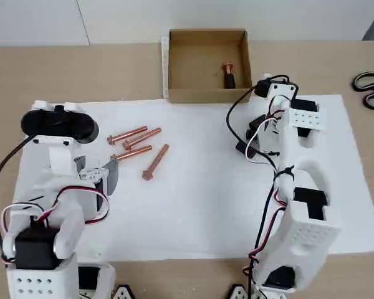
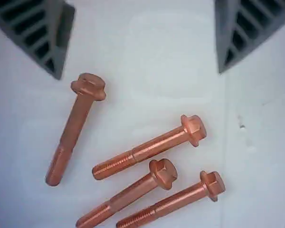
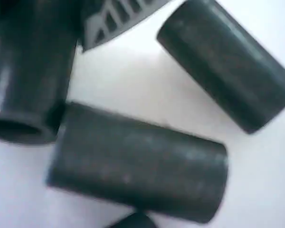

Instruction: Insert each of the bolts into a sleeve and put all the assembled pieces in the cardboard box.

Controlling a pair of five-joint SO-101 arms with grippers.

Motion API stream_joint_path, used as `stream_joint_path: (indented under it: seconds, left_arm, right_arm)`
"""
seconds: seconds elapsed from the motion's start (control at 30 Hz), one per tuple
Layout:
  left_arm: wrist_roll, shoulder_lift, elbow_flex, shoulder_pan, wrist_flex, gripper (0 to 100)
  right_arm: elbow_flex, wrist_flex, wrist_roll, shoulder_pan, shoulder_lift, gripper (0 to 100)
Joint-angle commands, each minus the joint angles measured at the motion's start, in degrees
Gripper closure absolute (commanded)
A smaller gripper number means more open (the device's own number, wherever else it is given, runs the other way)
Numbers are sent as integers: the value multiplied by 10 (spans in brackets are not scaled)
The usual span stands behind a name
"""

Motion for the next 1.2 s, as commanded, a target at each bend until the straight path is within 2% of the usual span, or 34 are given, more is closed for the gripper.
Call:
stream_joint_path:
  seconds: [0.0,0.33,0.47,0.77,1.17]
  left_arm:
    - [-4,-4,-5,-5,-13,798]
    - [-4,-3,-2,-5,-11,799]
    - [-4,-5,-2,-5,-11,799]
    - [-4,-6,-2,-5,-10,799]
    - [-4,-6,-1,-5,-10,799]
  right_arm:
    - [-26,-6,6,-4,-3,941]
    - [-26,-4,6,-3,-3,944]
    - [-26,-4,6,-3,-7,995]
    - [-36,38,4,-4,-7,846]
    - [-91,57,2,-7,-7,846]
